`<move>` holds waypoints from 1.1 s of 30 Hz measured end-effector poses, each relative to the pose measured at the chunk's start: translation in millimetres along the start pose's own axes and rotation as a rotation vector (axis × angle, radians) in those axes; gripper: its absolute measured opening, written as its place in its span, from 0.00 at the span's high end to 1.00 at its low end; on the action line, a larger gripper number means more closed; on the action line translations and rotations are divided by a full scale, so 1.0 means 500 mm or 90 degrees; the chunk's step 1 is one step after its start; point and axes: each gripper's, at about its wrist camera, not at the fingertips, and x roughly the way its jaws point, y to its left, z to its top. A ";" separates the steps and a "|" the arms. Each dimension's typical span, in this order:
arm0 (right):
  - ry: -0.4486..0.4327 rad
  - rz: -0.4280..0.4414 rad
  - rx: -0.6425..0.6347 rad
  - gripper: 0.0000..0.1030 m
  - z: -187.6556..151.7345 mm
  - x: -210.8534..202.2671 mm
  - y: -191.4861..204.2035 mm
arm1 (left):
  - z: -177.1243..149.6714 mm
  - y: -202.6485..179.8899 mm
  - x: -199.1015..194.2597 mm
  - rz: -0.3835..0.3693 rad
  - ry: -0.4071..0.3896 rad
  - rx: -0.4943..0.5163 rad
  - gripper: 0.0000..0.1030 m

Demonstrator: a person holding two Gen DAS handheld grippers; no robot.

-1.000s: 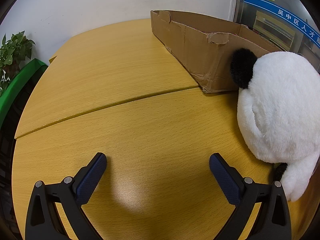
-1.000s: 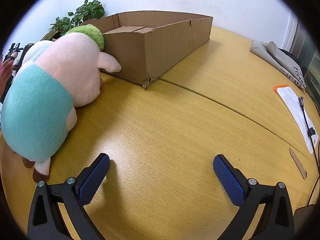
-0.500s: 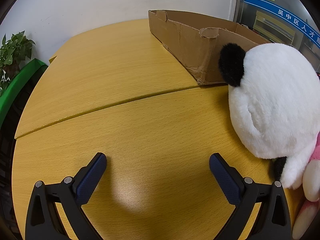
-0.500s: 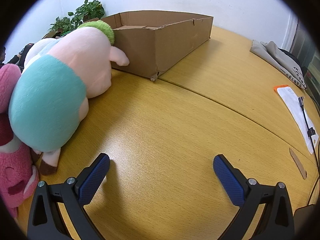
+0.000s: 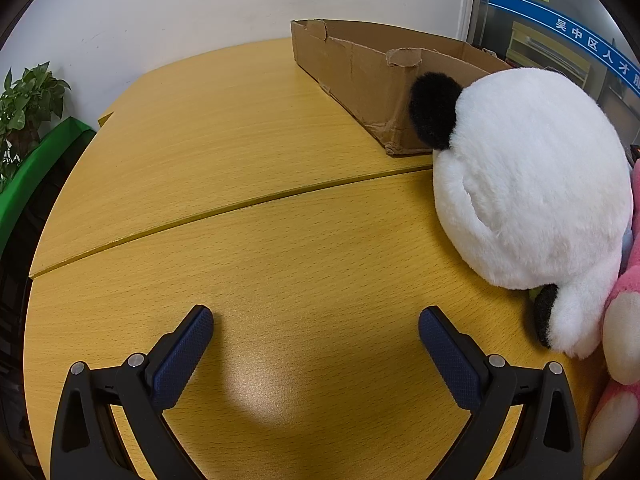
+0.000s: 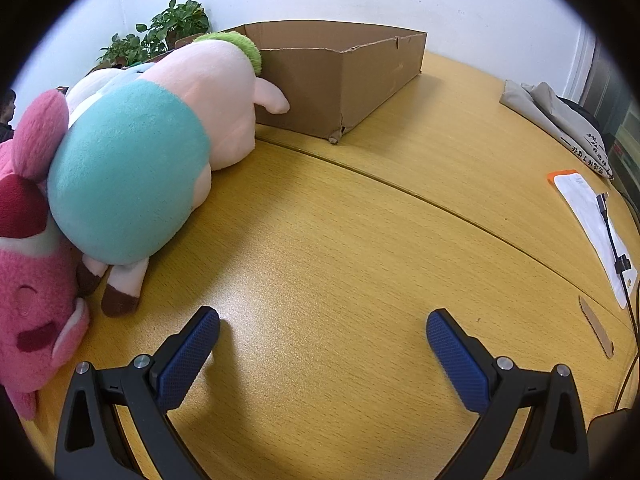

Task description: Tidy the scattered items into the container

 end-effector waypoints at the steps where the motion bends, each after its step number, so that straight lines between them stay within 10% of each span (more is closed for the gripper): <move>1: 0.000 0.000 0.000 0.00 0.001 0.000 0.000 | 0.000 0.000 0.000 0.000 0.000 0.000 0.00; 26: 0.014 -0.097 0.107 0.01 -0.019 -0.030 0.018 | -0.029 -0.041 -0.034 0.033 0.047 -0.038 0.00; 33: -0.128 -0.140 0.138 0.01 -0.102 -0.279 0.160 | -0.096 -0.197 -0.293 0.097 -0.143 -0.093 0.00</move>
